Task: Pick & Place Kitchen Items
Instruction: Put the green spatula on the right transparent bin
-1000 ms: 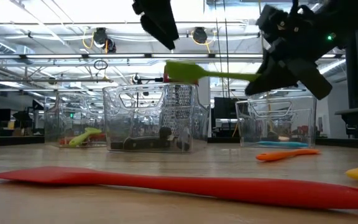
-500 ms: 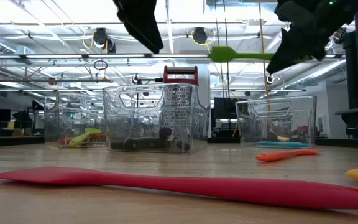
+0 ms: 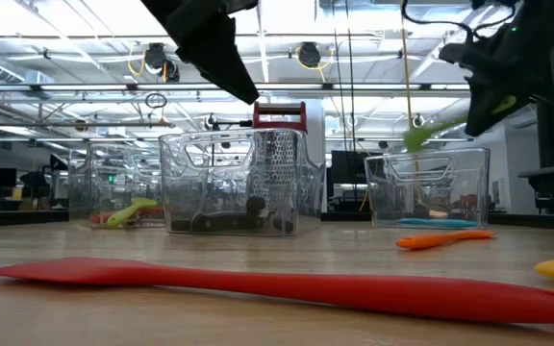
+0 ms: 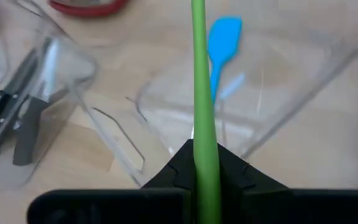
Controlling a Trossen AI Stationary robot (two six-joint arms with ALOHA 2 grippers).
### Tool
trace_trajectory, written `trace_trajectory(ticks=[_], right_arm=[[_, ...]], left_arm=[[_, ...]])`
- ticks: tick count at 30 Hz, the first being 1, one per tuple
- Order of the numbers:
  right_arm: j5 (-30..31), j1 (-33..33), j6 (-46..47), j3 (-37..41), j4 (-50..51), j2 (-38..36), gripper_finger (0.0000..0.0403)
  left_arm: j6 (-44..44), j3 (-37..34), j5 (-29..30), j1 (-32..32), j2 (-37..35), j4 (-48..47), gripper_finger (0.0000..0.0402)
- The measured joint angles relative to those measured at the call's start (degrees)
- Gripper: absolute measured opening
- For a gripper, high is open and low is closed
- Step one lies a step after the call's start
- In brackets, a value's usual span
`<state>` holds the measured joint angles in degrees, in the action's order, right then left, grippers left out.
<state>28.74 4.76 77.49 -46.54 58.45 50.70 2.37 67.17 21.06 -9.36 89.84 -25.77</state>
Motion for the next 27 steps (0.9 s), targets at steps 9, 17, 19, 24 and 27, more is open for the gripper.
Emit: trace_trajectory(ticks=[9,17,19,24,27], right_arm=[[-15.8,-10.6,4.6,0.0,-1.0,1.0,0.0014],[-30.4,-19.9,3.6,0.0,-13.0,4.6,0.0014],[-32.5,-22.4,3.3,0.0,-12.8,5.9,0.0014],[-33.5,-26.7,0.5,0.0,-12.8,8.5,0.0014],[-33.4,-27.8,-0.2,0.0,-13.3,9.5,0.002]], left_arm=[[-3.9,-1.1,0.0,-2.3,0.0,2.0,0.0336],[-5.0,-1.5,-0.1,-4.8,0.0,2.8,0.0335],[-4.8,-2.9,-0.1,-5.4,0.0,3.7,0.0335],[-2.7,-6.6,-0.1,-7.1,0.0,7.0,0.0335],[-0.3,-9.4,-0.3,-8.1,0.0,8.8,0.0335]])
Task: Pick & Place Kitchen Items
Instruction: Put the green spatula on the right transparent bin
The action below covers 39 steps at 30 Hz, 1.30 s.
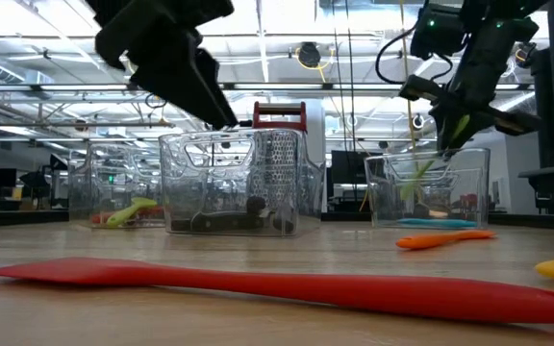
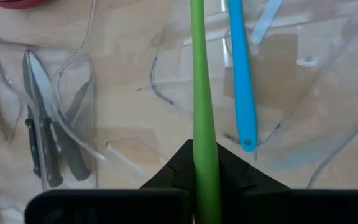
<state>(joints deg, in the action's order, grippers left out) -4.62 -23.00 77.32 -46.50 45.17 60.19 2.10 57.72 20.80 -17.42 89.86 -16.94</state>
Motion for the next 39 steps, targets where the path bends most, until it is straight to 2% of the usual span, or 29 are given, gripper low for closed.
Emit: trace_trajectory(ticks=[10,18,26,33,39], right_arm=[[3.5,-0.7,-1.9,0.0,-0.9,1.5,0.0035],[3.1,0.3,-2.2,0.0,-1.3,1.6,0.0037],[-0.1,3.9,-2.2,0.0,-1.3,1.6,0.0038],[0.1,4.4,-7.3,0.0,-1.2,1.6,0.0038],[4.4,4.4,-10.6,0.0,-1.2,1.5,0.0038]], left_arm=[[4.7,-3.9,0.3,-3.9,0.0,3.8,0.0335],[4.7,-3.9,0.2,-7.3,0.0,6.4,0.0335],[5.7,-3.9,0.2,-9.2,0.0,7.1,0.0335],[7.1,-3.9,0.2,-10.6,0.0,7.0,0.0335],[8.6,-3.9,0.2,-11.4,0.0,7.1,0.0335]])
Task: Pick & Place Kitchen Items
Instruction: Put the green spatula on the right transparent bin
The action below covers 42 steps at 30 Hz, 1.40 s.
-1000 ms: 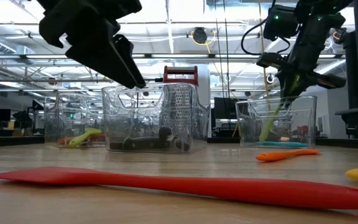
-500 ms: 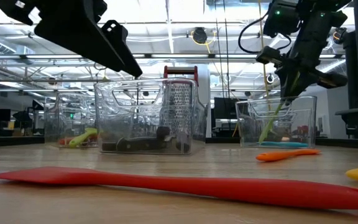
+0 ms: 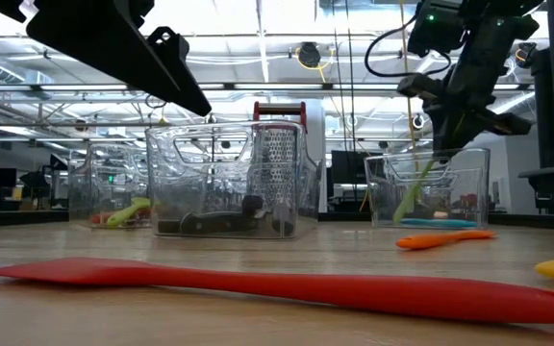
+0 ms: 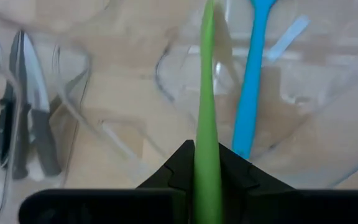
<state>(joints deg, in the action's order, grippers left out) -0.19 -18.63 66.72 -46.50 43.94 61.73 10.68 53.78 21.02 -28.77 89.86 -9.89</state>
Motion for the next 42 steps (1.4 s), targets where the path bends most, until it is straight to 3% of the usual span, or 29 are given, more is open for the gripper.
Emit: trace_trajectory(ticks=[4,18,29,42], right_arm=[[3.1,0.0,1.8,0.0,0.0,0.0,0.0038],[3.1,0.0,0.9,0.0,-3.7,0.0,0.0039],[3.6,0.0,0.0,0.0,4.7,0.0,0.0046],[6.2,0.0,3.1,2.1,6.5,0.0,0.0146]], left_arm=[[0.4,0.0,0.0,-0.2,0.0,0.0,0.0335],[1.1,0.0,0.0,-0.2,0.0,0.3,0.0335],[1.1,0.0,0.0,-0.2,0.0,0.3,0.0335],[1.1,0.0,0.0,-0.2,0.0,0.4,0.0335]])
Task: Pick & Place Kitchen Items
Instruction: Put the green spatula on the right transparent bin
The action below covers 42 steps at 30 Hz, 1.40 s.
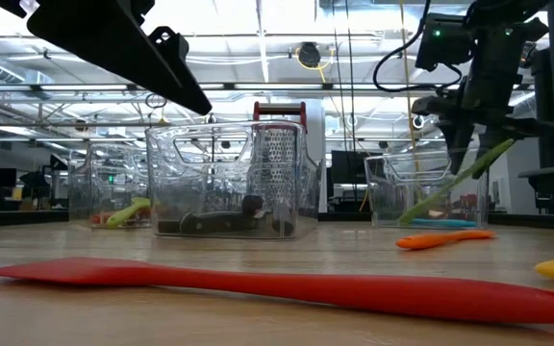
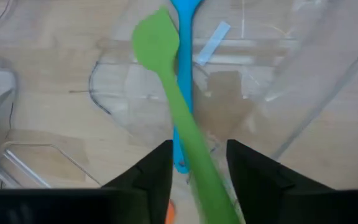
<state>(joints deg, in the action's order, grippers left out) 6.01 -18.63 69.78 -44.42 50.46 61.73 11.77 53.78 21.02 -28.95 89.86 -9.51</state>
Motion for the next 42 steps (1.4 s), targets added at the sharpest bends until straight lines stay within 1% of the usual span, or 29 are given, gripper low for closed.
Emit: trace_trajectory(ticks=[5,8,10,14,21,28,32,39,42], right_arm=[[-0.1,0.0,-0.7,0.4,-2.8,0.0,0.0183],[-0.3,0.0,-1.8,0.4,-6.5,0.0,0.0195],[-1.5,0.0,-2.0,0.4,-8.2,0.0,0.02],[-1.9,0.0,-2.5,0.4,-8.9,0.0,0.0199],[-1.7,0.0,-7.9,0.4,-9.5,0.0,0.0195],[-1.7,0.0,-9.9,0.4,-10.0,0.0,0.0206],[-1.8,0.0,-14.9,0.4,-9.8,0.0,0.0211],[-1.7,0.0,-21.1,0.4,-7.7,0.0,0.0212],[-0.2,0.0,-22.9,0.4,-7.2,0.0,0.0212]], left_arm=[[0.0,0.0,0.0,0.0,0.0,0.3,0.0335],[0.0,0.0,0.0,0.0,0.0,0.3,0.0335],[0.0,0.0,0.0,0.0,0.0,0.3,0.0335],[0.2,0.0,0.0,0.0,0.0,0.4,0.0335],[0.4,0.0,0.0,0.0,0.0,0.4,0.0335],[0.7,0.0,0.1,0.0,0.0,0.4,0.0335],[0.7,0.0,0.0,0.0,0.0,0.4,0.0335],[0.5,0.0,0.1,0.3,0.0,0.4,0.0335],[0.4,0.0,0.1,0.9,0.0,0.4,0.0335]])
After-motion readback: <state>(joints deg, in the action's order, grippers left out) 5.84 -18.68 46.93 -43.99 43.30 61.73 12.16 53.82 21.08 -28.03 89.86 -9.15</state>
